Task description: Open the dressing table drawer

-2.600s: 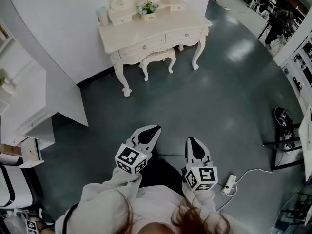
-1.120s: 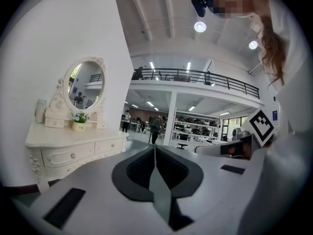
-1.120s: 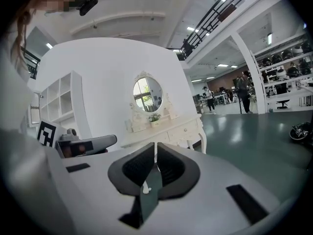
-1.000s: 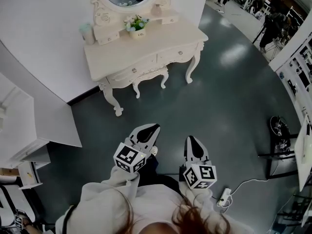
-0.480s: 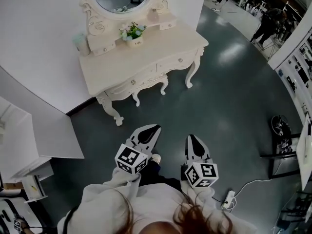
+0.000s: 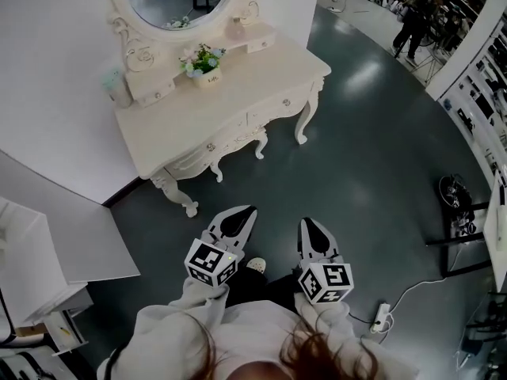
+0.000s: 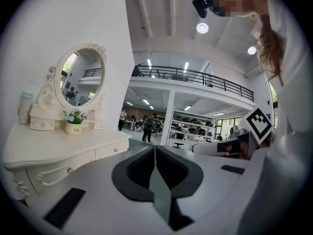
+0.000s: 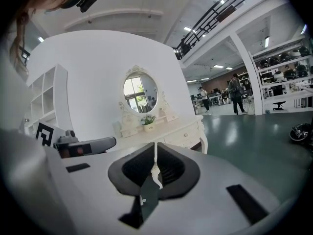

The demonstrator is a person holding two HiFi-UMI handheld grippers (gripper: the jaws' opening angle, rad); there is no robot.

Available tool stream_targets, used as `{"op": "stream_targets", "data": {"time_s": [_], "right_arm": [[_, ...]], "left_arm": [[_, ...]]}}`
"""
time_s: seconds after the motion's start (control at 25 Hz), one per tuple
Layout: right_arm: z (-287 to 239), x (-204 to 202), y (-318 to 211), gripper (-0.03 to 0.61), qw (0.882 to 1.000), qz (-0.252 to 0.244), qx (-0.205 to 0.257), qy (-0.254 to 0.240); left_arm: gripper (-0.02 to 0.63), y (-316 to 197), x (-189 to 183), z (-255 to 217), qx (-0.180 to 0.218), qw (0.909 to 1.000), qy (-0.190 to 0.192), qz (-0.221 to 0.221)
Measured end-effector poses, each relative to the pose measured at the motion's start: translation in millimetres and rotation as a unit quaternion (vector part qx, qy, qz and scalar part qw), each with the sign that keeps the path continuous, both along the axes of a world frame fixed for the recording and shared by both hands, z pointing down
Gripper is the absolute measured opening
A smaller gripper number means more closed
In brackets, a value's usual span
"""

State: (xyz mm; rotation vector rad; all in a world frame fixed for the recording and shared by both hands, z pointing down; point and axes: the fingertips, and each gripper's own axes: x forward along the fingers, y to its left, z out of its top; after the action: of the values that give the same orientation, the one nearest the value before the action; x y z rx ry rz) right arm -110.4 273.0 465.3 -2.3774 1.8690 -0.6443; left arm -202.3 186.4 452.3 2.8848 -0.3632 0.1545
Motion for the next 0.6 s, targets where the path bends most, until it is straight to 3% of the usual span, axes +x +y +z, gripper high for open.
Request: {"op": "stream_targets", "data": {"time_s": [0.36, 0.6], "right_arm": [[8.2, 2.2, 8.3, 0.041, 1.0, 0.009, -0.008, -0.004], [7.1, 22.7, -3.6, 0.041, 1.0, 0.005, 0.0, -0.002]], "left_arm": [[0.025, 5.8, 0.6, 11.1, -0.016, 0.9999, -0.004, 0.004], [0.025, -4.7, 21.0, 9.3, -0.009, 0.9999, -0.005, 0.006]]}}
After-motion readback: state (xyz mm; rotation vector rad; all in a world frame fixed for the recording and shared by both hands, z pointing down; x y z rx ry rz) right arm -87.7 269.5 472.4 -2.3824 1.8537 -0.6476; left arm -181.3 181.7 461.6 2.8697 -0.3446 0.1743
